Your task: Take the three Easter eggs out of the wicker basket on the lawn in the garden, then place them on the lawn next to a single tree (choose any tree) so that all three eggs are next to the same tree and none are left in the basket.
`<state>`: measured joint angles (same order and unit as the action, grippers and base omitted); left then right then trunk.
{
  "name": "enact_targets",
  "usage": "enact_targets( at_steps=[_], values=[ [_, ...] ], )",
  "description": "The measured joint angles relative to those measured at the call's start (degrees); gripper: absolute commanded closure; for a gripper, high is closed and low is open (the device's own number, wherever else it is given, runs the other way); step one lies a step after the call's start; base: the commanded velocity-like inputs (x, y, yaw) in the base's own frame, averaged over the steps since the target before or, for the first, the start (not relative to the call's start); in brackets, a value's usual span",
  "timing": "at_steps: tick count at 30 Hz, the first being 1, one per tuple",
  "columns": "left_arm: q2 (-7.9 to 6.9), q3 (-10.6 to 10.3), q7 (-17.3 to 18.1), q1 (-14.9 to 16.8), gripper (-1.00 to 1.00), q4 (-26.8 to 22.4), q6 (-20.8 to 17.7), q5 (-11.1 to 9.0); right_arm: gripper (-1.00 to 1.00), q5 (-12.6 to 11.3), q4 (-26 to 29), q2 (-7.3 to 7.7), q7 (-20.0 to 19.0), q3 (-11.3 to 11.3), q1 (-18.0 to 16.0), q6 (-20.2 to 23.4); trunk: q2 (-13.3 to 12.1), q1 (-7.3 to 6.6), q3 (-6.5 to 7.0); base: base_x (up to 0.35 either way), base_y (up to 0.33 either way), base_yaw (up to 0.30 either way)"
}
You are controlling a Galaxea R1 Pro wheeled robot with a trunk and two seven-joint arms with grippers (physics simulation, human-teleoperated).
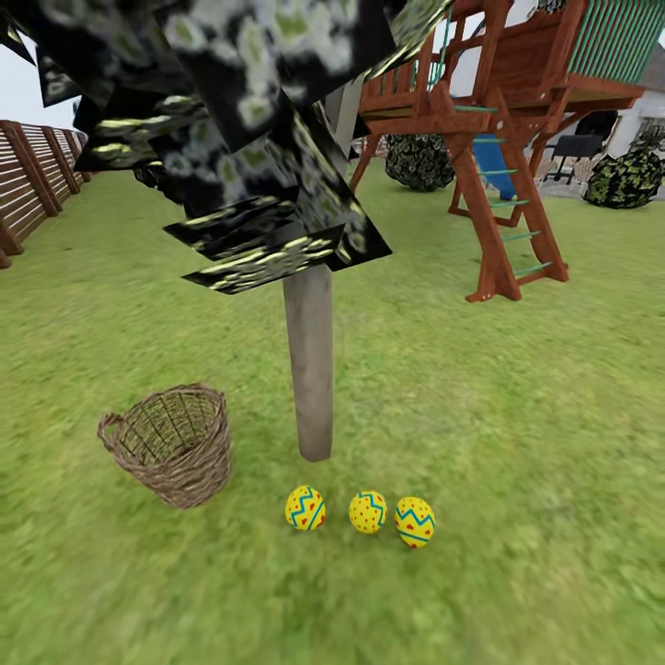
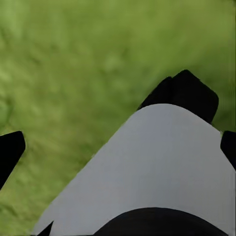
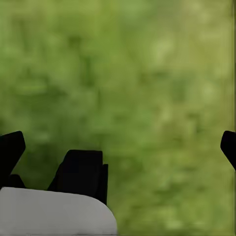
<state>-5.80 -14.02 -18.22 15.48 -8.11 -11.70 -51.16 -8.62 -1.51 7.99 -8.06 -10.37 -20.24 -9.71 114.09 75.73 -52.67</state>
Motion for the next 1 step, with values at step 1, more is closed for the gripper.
enact_targets(
  at_steps=[1],
  values=[
    [0.11,-1.1,0.0,0.0,-1.00,0.2,0.5,0.1,-1.00,0.0,0.0,0.00,0.0,0.0,0.0,0.0,-0.4,-0.22,0.18,0.000,0.000,0.000]
  ],
)
